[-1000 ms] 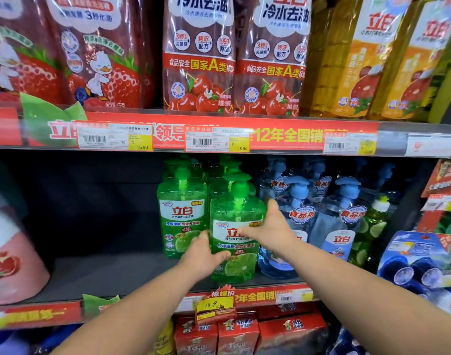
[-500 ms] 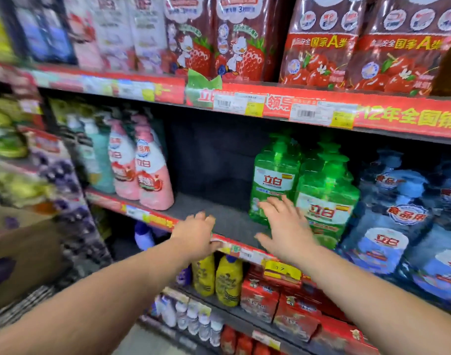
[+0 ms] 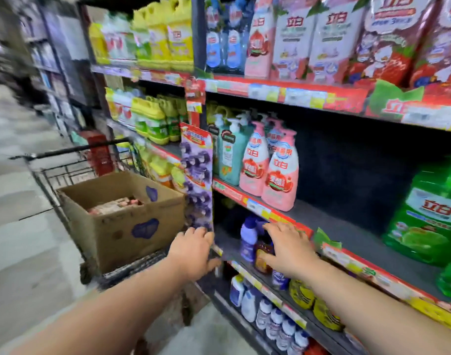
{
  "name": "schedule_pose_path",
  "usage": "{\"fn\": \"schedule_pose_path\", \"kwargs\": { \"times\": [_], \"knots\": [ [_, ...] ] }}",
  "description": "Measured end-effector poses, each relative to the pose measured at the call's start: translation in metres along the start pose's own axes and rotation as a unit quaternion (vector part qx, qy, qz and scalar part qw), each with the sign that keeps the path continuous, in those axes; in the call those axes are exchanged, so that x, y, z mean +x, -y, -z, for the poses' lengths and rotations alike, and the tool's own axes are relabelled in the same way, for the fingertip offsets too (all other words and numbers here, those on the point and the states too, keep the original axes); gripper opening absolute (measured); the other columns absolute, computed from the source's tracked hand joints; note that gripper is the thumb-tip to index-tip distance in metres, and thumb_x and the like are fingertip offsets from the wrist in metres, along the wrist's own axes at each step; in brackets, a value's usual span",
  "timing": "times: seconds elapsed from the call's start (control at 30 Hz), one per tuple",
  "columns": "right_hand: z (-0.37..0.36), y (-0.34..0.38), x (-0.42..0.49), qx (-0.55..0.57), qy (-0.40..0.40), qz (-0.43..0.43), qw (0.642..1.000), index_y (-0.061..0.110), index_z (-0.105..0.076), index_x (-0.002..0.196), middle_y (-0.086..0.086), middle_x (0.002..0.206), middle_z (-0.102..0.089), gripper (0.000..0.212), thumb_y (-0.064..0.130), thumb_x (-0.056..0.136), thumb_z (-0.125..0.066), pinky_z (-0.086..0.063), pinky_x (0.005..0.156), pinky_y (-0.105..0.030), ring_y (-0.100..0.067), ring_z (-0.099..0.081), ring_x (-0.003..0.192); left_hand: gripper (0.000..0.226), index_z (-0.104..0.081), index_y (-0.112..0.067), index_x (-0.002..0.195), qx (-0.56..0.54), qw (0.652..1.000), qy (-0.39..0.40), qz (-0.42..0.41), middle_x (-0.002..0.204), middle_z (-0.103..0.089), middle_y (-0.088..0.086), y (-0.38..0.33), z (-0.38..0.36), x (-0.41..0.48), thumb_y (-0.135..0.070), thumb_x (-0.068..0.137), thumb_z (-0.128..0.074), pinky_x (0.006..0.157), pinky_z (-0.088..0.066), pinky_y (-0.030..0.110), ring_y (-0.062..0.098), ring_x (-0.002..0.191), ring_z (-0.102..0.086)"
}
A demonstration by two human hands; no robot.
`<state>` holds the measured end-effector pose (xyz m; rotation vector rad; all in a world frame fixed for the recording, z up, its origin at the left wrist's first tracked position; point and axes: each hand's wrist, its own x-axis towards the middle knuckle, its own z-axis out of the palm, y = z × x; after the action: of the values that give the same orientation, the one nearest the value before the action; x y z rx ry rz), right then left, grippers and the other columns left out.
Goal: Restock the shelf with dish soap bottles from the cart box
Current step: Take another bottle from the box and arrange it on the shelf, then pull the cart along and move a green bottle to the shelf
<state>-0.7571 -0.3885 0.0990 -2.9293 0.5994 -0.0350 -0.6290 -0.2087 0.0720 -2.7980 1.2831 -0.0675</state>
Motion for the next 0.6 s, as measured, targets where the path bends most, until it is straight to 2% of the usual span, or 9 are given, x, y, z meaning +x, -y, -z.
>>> {"fn": "schedule_pose_path", "kwargs": {
  "times": [0.23,0.33,0.6],
  "knots": [
    [-0.042,0.191,0.057,0.016,0.041,0.085,0.995,0.026,-0.028,0.143,0.000,0.148,-0.034,0.068,0.046,0.084,-0.057,-0.025,0.110,-0.048,-0.025,-0.025,0.140,0.072,-0.031,-0.019,0.138,-0.006,0.995,0.002,0.101,0.140,-0.038,0.007,0.185,-0.019,-0.068,-0.062,0.083,-0.047,0.103,-0.034,0.043,0.029,0.130,-0.036],
    [-0.058,0.253,0.072,0.011,0.068,0.119,0.990,0.025,-0.026,0.145,-0.001,0.150,-0.032,0.070,0.046,0.085,-0.056,-0.024,0.112,-0.049,-0.025,-0.024,0.141,0.072,-0.033,-0.020,0.136,-0.014,0.990,0.006,0.142,0.139,-0.040,0.007,0.242,-0.024,-0.092,-0.063,0.081,-0.049,0.103,-0.035,0.042,0.028,0.129,-0.037],
    [-0.081,0.337,0.114,-0.005,0.101,0.150,0.984,0.028,-0.027,0.144,0.001,0.151,-0.031,0.066,0.046,0.087,-0.055,-0.021,0.113,-0.051,-0.026,-0.022,0.141,0.064,-0.039,-0.020,0.130,-0.052,0.980,0.001,0.191,0.132,-0.045,0.005,0.330,-0.042,-0.117,-0.061,0.082,-0.048,0.100,-0.037,0.041,0.026,0.124,-0.041]
  ]
}}
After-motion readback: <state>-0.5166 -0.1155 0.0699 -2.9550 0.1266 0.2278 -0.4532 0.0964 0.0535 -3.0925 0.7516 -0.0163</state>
